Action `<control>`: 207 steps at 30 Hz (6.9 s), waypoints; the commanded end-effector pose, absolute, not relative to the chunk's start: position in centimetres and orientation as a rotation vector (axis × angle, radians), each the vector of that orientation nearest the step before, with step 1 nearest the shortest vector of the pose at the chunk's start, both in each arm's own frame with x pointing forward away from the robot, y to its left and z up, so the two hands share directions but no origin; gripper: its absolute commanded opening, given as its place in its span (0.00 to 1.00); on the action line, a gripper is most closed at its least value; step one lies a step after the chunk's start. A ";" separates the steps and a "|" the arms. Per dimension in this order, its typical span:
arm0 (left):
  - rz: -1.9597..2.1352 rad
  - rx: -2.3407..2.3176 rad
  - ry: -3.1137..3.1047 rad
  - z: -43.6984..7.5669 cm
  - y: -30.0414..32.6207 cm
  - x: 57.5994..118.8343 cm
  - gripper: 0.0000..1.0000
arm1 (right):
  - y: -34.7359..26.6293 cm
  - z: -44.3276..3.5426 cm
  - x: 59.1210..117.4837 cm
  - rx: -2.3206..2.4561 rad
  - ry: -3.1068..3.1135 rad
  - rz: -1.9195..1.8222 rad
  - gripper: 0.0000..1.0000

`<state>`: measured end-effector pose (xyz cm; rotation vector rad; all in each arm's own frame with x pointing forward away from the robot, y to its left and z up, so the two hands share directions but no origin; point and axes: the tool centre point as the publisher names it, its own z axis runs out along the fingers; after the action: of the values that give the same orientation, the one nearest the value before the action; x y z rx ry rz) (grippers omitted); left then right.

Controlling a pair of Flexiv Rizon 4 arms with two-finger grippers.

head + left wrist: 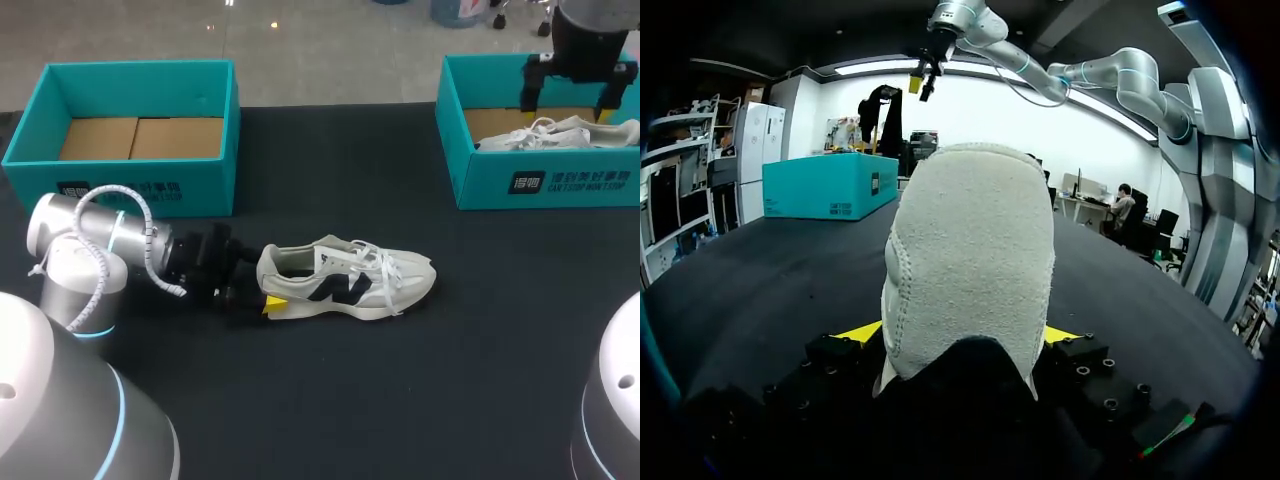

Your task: Take the shoe out of the shoebox, open the shoe tongue, remove and reinsert the insole, then place the shoe into the shoebox

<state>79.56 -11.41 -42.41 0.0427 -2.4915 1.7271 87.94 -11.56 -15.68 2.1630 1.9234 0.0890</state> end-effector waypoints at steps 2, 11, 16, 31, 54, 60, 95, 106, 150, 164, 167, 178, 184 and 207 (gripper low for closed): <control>1.726 0.043 -2.492 -42.9 -11.3 79.6 0.00 | -8.0 -15.5 86.2 2.186 1.857 0.010 1.00; 1.726 0.043 -2.492 -42.9 -11.3 79.6 0.00 | -0.9 -17.0 83.7 2.139 1.991 0.063 1.00; 1.726 0.043 -2.492 -42.9 -11.3 79.6 0.00 | 2.2 -17.7 82.0 2.127 2.058 0.069 1.00; 1.726 0.043 -2.492 -42.9 -11.3 79.6 0.00 | 4.6 -18.2 79.7 2.118 2.118 0.054 1.00; 1.726 0.043 -2.492 -42.9 -11.3 79.6 0.00 | 12.7 -20.4 77.2 2.112 1.981 -0.038 1.00; 1.726 0.043 -2.492 -42.9 -11.3 79.6 0.00 | 15.8 -22.2 76.3 2.062 2.044 -0.062 1.00; 1.726 0.043 -2.492 -42.9 -11.3 79.6 0.00 | 22.7 -30.5 77.3 1.936 2.095 -0.227 1.00; 1.726 0.043 -2.492 -42.9 -11.3 79.6 0.00 | 20.8 -32.8 78.3 1.980 2.058 -0.291 1.00; 1.726 0.043 -2.492 -42.9 -11.3 79.6 0.00 | 14.5 -30.6 80.6 2.358 2.078 -0.103 0.00; 1.726 0.043 -2.492 -42.9 -11.3 79.6 0.00 | 10.1 -32.6 80.5 2.445 2.045 -0.142 0.00; 1.726 0.043 -2.492 -42.9 -11.3 79.6 0.00 | 9.8 -33.4 80.4 2.457 2.025 -0.152 0.00; 1.726 0.043 -2.492 -42.9 -11.3 79.6 0.00 | 9.4 -37.0 80.2 2.488 1.993 -0.269 0.00; 1.726 0.043 -2.492 -42.9 -11.3 79.6 0.00 | 9.3 -38.9 80.1 2.551 1.975 -0.337 0.03; 1.726 0.043 -2.492 -42.9 -11.3 79.6 0.00 | 12.4 -26.2 81.2 2.019 2.252 0.051 1.00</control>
<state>79.59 -11.35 -42.41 0.0433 -2.4919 1.7273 81.62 11.57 -29.37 2.1773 2.2308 -0.0077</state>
